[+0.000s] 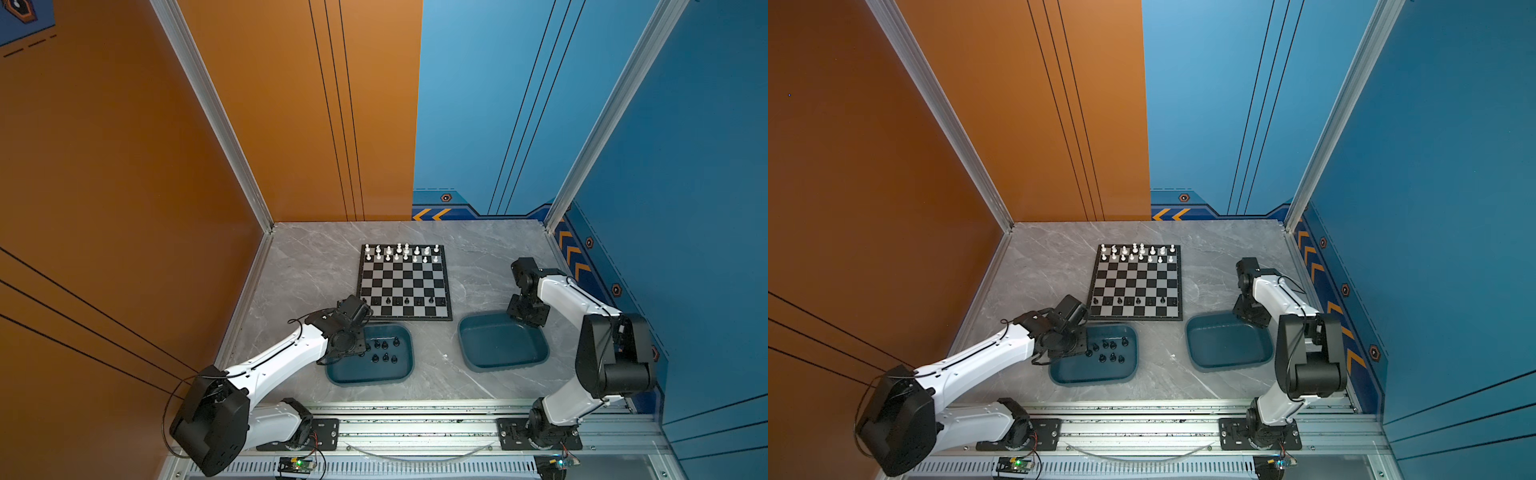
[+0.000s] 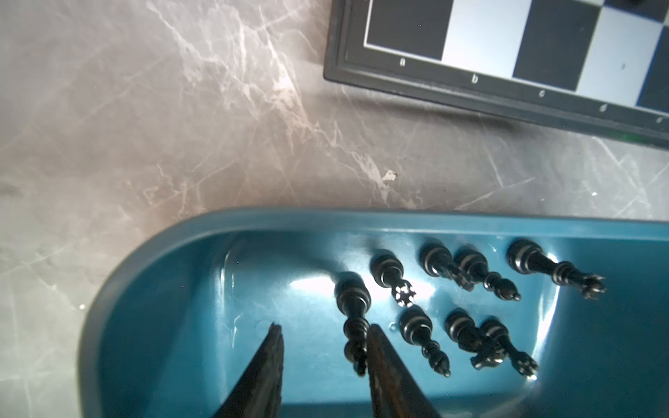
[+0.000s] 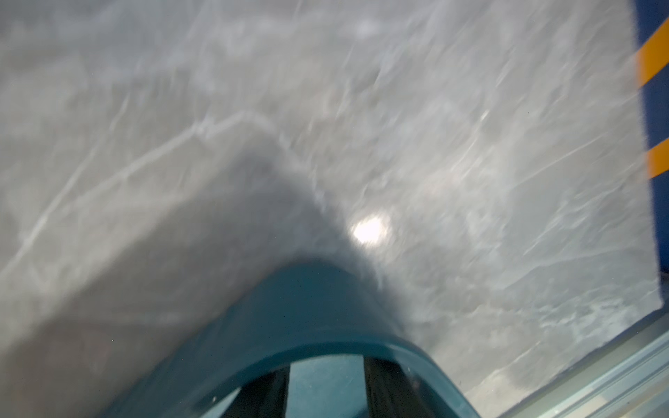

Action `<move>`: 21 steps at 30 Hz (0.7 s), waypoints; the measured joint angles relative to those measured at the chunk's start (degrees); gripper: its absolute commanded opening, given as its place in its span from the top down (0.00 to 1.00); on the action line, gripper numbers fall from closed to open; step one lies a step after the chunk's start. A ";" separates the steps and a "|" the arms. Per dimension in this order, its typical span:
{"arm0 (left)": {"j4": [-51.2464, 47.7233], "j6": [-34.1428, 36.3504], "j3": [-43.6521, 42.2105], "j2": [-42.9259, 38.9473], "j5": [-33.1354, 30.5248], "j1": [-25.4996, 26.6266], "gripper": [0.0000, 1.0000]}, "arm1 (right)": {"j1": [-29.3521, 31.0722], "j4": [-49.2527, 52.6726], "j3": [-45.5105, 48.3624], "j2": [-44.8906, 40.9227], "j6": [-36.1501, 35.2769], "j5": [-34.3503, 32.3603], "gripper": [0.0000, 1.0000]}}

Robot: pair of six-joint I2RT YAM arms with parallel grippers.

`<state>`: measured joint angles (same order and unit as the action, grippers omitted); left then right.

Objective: Set up the chess pieces on the board
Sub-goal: 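Grip the empty teal tray with the right gripper and move it beside the board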

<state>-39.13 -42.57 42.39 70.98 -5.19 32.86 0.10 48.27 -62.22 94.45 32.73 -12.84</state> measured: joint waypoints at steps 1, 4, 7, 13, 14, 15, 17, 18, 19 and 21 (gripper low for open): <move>-0.04 0.13 0.13 -0.04 0.22 -0.33 0.60 | -1.01 -0.61 -0.87 1.05 0.61 -0.96 0.63; -0.17 0.55 0.57 -0.07 0.76 -1.03 0.60 | -3.72 -2.01 -4.96 4.87 2.08 -3.32 0.62; -0.44 0.76 1.05 -0.07 0.98 -1.51 0.60 | -5.95 -2.47 -13.25 11.26 2.99 -5.31 0.62; -0.79 0.98 2.49 -0.04 1.44 -2.12 0.59 | -8.59 -4.39 -24.70 20.09 3.48 -5.44 0.49; -0.85 0.98 2.69 -0.04 1.44 -2.16 0.58 | -8.39 -4.39 -25.00 20.11 3.34 -5.42 0.45; -0.85 0.98 2.82 -0.04 1.64 -2.16 0.58 | -7.85 -4.31 -25.42 20.06 3.04 -5.38 0.38; -0.96 0.98 3.08 -0.04 1.92 -2.16 0.58 | -5.90 -4.17 -26.38 19.78 2.60 -4.85 0.19; -0.98 0.98 3.13 -0.04 2.12 -2.16 0.58 | -4.42 -3.93 -26.77 19.47 2.01 -4.39 0.13; -1.01 0.96 3.13 -0.04 2.29 -2.16 0.58 | -2.86 -3.54 -27.04 18.97 1.66 -3.69 0.09; -1.01 0.96 3.13 -0.04 2.47 -2.14 0.58 | 0.61 -2.25 -27.58 17.44 1.01 -2.62 0.05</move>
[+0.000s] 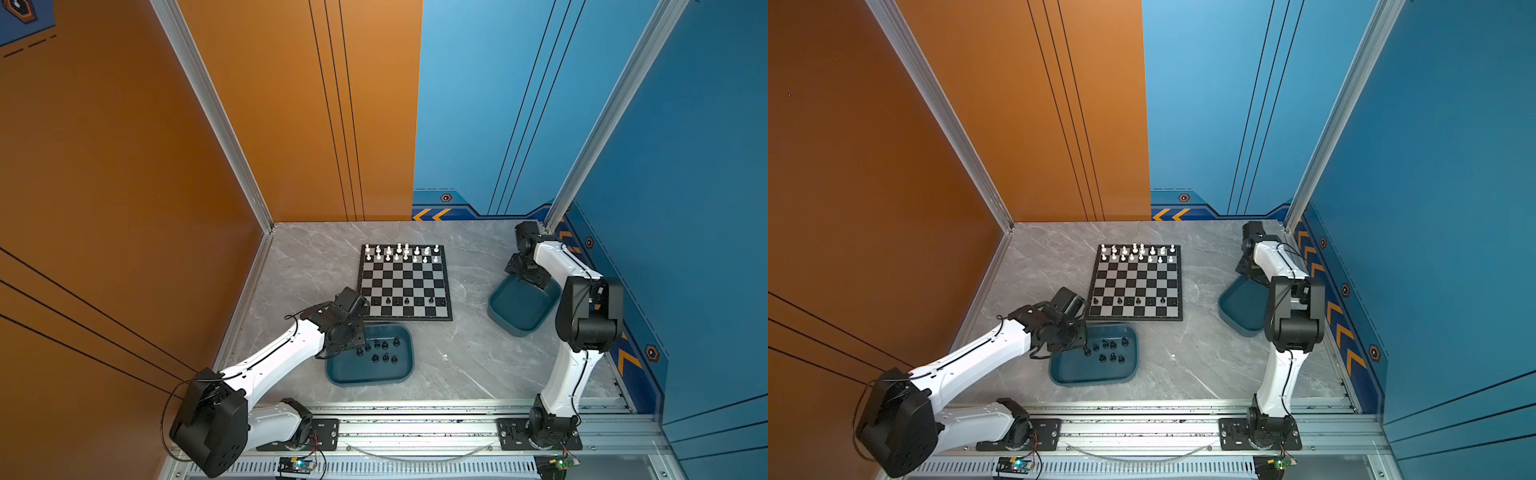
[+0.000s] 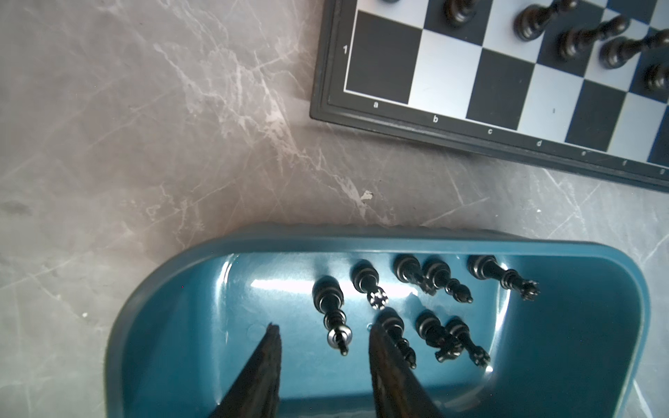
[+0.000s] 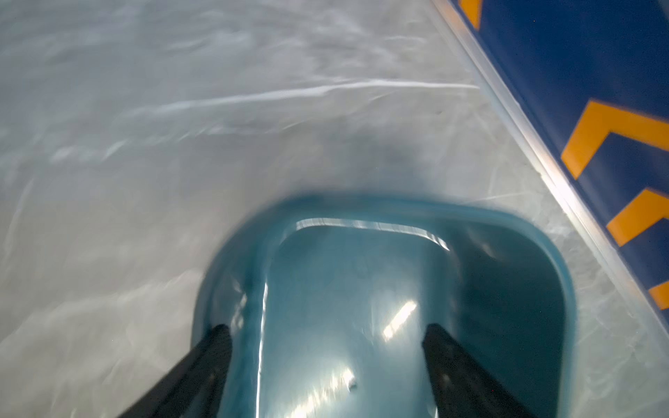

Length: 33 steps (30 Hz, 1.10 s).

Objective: Set up the chess pieces on the board
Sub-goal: 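Close the left gripper on a black piece while the right gripper releases the tray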

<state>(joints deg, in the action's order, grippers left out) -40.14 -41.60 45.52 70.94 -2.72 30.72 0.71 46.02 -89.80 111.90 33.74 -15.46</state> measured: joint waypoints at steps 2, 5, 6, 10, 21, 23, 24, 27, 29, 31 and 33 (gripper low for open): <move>0.00 0.00 0.00 0.00 0.02 0.11 0.57 | 3.91 1.36 -0.07 -2.45 -0.76 1.46 0.03; 0.00 0.00 0.00 0.00 0.02 0.61 0.57 | 9.29 3.41 -0.07 -6.86 -1.62 4.28 0.01; 0.00 0.00 0.00 0.00 0.02 0.85 0.56 | 10.71 4.20 -0.07 -8.52 -1.81 5.38 0.01; 0.00 0.02 0.00 0.00 0.02 2.47 0.54 | 13.14 6.51 -0.04 -13.88 -2.10 8.66 0.00; 0.02 0.04 -0.98 0.00 0.00 4.55 0.52 | 19.76 11.91 0.28 -17.20 -2.40 11.65 0.00; 0.09 0.04 -1.42 0.00 0.00 4.55 0.52 | 20.70 12.24 0.76 -17.57 -2.40 11.89 0.00; 0.24 0.02 -1.64 0.00 0.00 4.55 0.52 | 20.90 12.55 0.92 -17.79 -2.40 12.00 0.00; 0.98 0.02 -2.38 0.00 0.02 4.55 0.53 | 21.05 13.31 1.38 -18.73 -2.38 12.07 0.00; 1.49 0.13 -2.67 0.07 0.02 4.57 0.54 | 21.05 13.66 1.68 -19.41 -2.38 12.07 0.00; 1.92 0.20 -2.75 0.42 0.02 4.59 0.55 | 21.05 13.90 1.92 -20.09 -2.38 12.04 0.00; 2.45 0.28 -2.75 1.20 0.02 4.59 0.55 | 21.05 14.08 2.25 -20.72 -2.40 12.04 0.00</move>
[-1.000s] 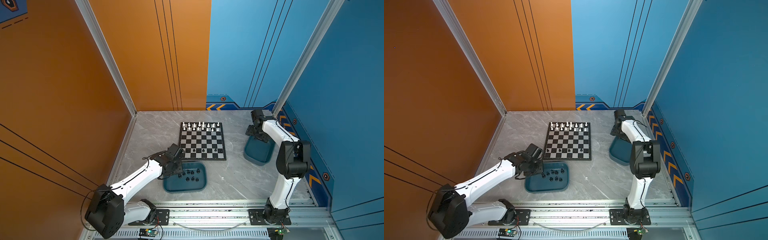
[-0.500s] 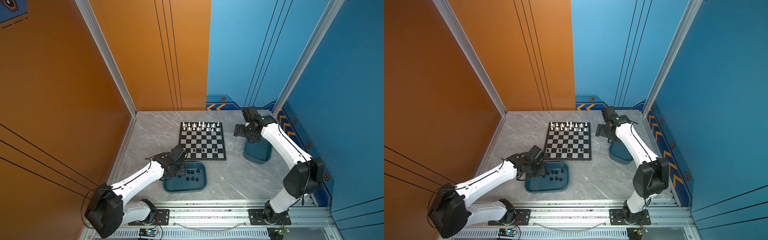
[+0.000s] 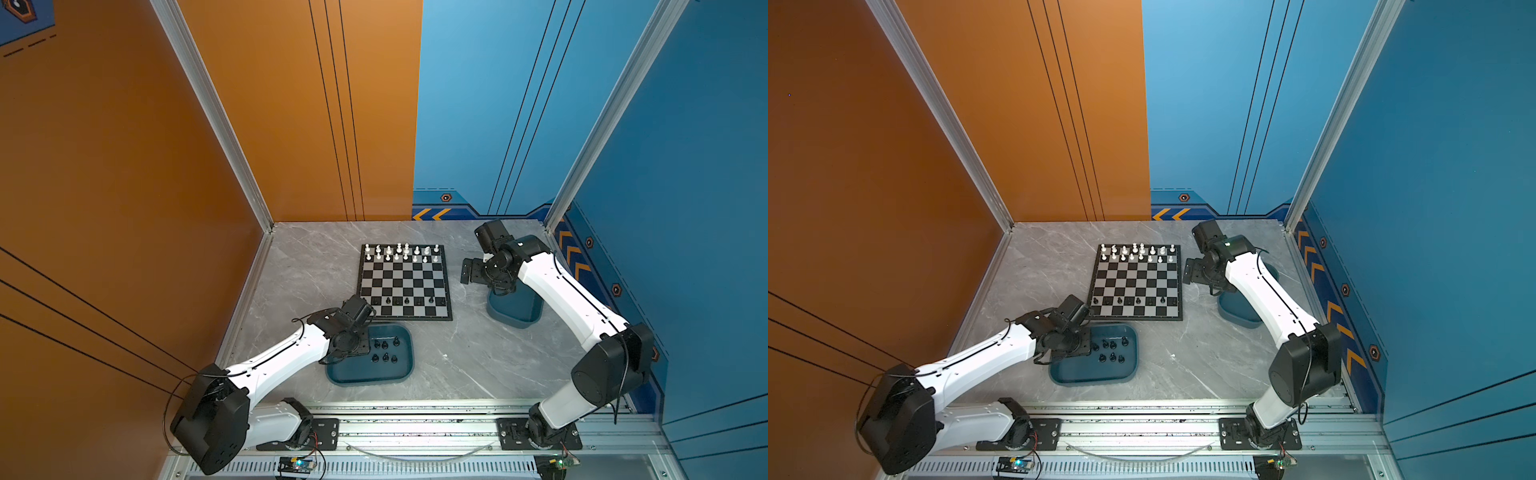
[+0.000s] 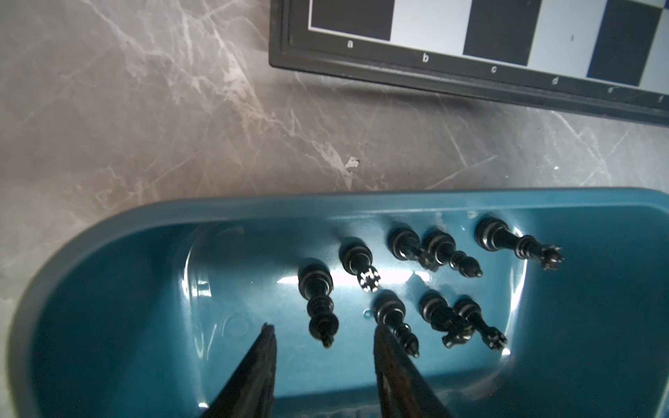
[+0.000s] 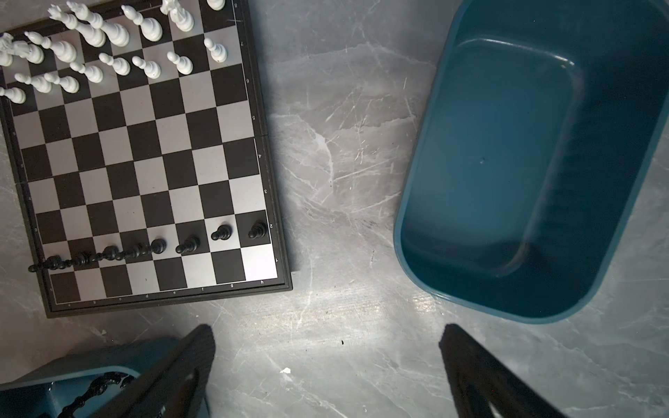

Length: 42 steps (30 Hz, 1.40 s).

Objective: Set up the chess pieces on the board
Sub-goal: 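Close the left gripper on a black piece while the right gripper releases the tray, then lift the black piece with the left gripper and carry it to the board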

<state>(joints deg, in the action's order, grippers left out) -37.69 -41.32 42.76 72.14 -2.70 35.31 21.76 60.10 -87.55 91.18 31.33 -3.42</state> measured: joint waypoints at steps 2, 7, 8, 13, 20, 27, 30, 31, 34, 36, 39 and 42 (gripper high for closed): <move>0.46 0.35 0.00 0.87 -0.02 0.00 0.57 | 0.00 0.11 0.04 -0.28 0.00 0.00 0.00; 1.22 1.20 0.00 2.80 0.00 0.00 0.61 | 0.00 0.50 0.26 -0.33 0.00 -0.02 0.00; 1.33 1.25 0.00 3.08 -0.02 0.00 0.62 | 0.00 0.55 0.31 -0.33 0.00 -0.02 0.00; 1.88 1.49 0.00 4.15 -0.02 0.00 0.68 | -0.02 1.01 0.42 -0.33 -0.02 -0.04 0.00; 2.21 2.05 0.00 4.70 0.00 0.00 0.78 | -0.74 1.03 0.42 -0.33 -0.04 -0.15 0.00; 2.32 2.45 0.07 5.62 0.00 0.00 0.86 | -1.25 1.03 0.42 -0.33 -0.55 -0.20 0.00; 2.36 2.51 0.26 5.73 0.02 0.00 0.90 | -1.42 1.03 0.42 -0.33 -0.90 -0.20 0.00; 2.34 2.64 0.35 5.81 0.00 0.00 0.91 | -1.46 1.03 0.42 -0.33 -0.96 -0.20 0.00; 2.32 2.71 0.46 5.90 0.00 0.00 0.93 | -1.66 1.03 0.42 -0.33 -1.16 -0.20 0.00; 2.29 2.71 0.50 5.90 0.00 0.00 0.95 | -1.81 1.03 0.42 -0.33 -1.38 -0.20 0.00; 2.05 2.71 0.90 5.88 0.00 0.00 0.97 | -1.90 1.05 0.42 -0.33 -1.53 -0.20 0.00; 1.27 2.71 1.70 5.79 0.00 0.00 0.97 | -1.97 1.03 0.39 -0.33 -1.55 -0.20 0.00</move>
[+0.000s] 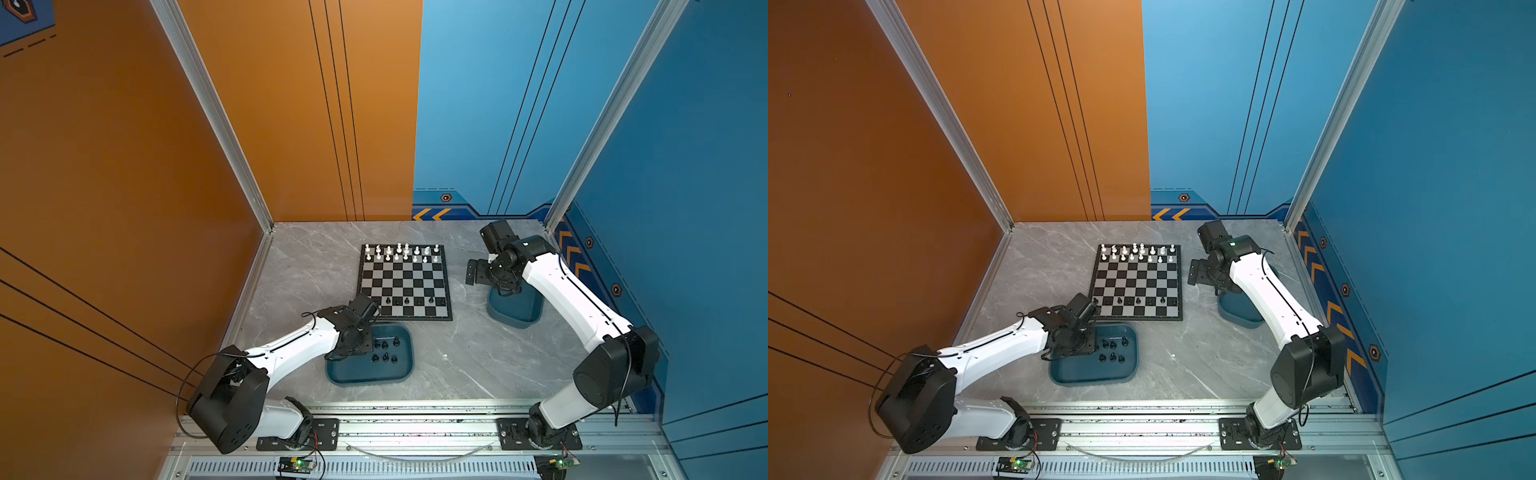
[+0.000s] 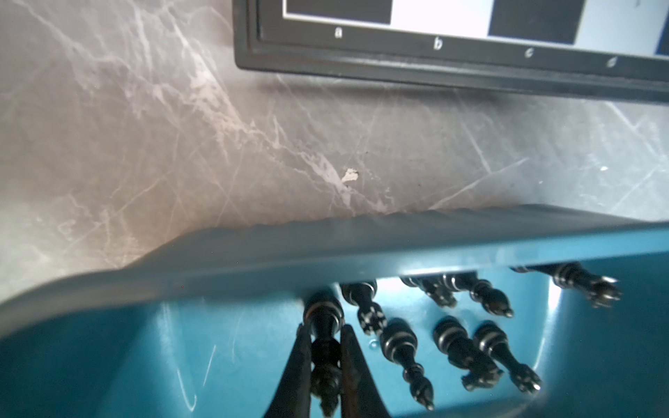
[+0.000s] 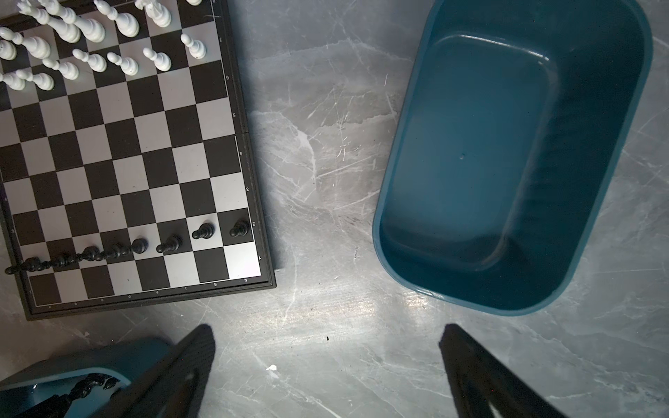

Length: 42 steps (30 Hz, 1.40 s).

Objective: Set up the chess pieces on the board
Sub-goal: 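Lift the black piece with the left gripper and carry it to the board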

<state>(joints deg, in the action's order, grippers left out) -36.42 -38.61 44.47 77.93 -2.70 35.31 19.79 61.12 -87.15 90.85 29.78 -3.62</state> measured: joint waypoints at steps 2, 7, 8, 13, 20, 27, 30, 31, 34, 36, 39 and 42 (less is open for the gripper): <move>-1.01 0.02 0.72 -0.33 -0.04 0.00 0.97 | -0.09 0.02 -0.04 0.00 -0.02 0.02 0.00; -3.54 0.04 2.82 -1.77 -0.26 0.00 0.97 | -0.42 0.02 -0.83 0.02 -0.44 0.07 0.00; -4.07 0.04 3.34 -1.95 -0.28 0.00 0.97 | -0.48 0.04 -0.96 0.04 -0.46 0.07 0.00; -6.99 0.24 6.56 -2.12 -0.72 0.00 0.98 | -0.74 0.02 -1.31 0.37 -0.85 0.50 0.00; -11.67 1.55 13.22 -2.01 -1.77 -0.33 0.98 | -1.46 -0.02 -1.31 0.76 -1.11 1.14 0.00; -14.53 3.30 23.06 1.51 -2.23 -0.81 0.98 | -2.78 -0.02 -1.31 0.85 -1.49 2.47 0.00; -14.86 3.78 26.99 4.72 -2.21 -0.81 0.98 | -3.54 -0.02 -1.31 0.90 -1.51 3.04 0.00; -14.84 4.00 28.17 5.84 -2.21 -0.81 0.98 | -3.80 -0.02 -1.33 0.90 -1.51 3.28 0.00; -15.15 4.83 31.80 9.42 -2.19 -0.74 0.99 | -4.46 -0.02 -1.40 0.94 -1.53 3.67 0.00; -15.30 5.25 33.97 11.65 -2.16 -0.66 0.99 | -4.85 -0.02 -1.40 0.94 -1.53 3.72 0.00; -15.50 5.99 37.42 15.39 -2.14 -0.22 0.99 | -5.60 0.00 -1.40 0.96 -1.55 3.87 0.00; -15.69 6.71 40.74 19.30 -1.68 0.52 0.99 | -6.51 0.02 -1.40 0.96 -1.92 3.87 0.00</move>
<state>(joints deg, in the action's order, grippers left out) -52.12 -31.90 85.21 97.23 -4.38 35.83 13.28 61.14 -88.55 91.81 27.86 0.25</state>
